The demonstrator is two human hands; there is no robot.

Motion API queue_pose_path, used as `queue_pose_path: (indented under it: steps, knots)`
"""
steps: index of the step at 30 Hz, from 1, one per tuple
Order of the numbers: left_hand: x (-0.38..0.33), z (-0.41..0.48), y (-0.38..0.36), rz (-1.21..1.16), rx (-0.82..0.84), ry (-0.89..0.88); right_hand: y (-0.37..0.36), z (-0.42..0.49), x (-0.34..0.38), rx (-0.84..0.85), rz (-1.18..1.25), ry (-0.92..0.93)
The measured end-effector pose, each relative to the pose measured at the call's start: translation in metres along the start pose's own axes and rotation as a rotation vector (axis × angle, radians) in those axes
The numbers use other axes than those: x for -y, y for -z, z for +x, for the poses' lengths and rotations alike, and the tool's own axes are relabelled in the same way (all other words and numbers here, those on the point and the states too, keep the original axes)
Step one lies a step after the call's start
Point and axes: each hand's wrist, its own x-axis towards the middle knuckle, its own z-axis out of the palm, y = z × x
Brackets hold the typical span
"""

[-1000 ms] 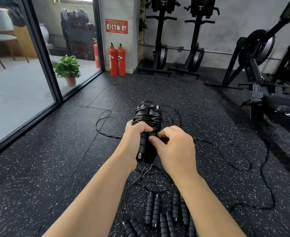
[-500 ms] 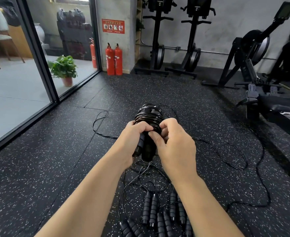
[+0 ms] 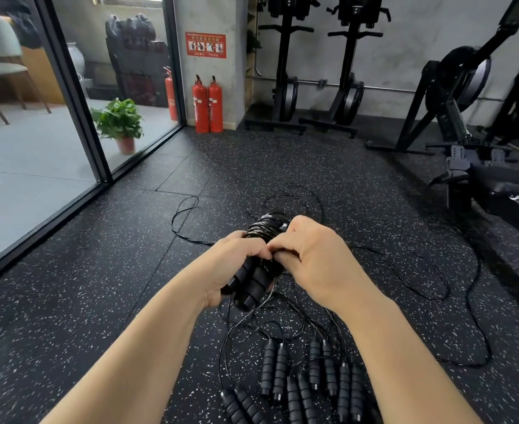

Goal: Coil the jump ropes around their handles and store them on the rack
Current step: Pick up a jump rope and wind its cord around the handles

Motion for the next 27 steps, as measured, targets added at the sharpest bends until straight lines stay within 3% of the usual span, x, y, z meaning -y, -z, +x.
queue_pose_path:
  steps: [4,11,19,27]
  knots:
    - [-0.001,-0.004,-0.002,0.004,0.014,-0.015,-0.005,-0.002,0.006,-0.071,-0.068,0.006]
    - [-0.007,-0.005,-0.007,-0.039,0.085,-0.047,-0.003,-0.007,0.008,-0.274,0.015,-0.125]
    - [-0.010,-0.009,-0.014,-0.123,0.092,-0.016,0.000,-0.009,0.011,-0.285,-0.032,-0.181]
    - [-0.008,-0.003,-0.013,-0.205,0.132,0.003,0.005,-0.009,0.010,-0.290,-0.128,-0.089]
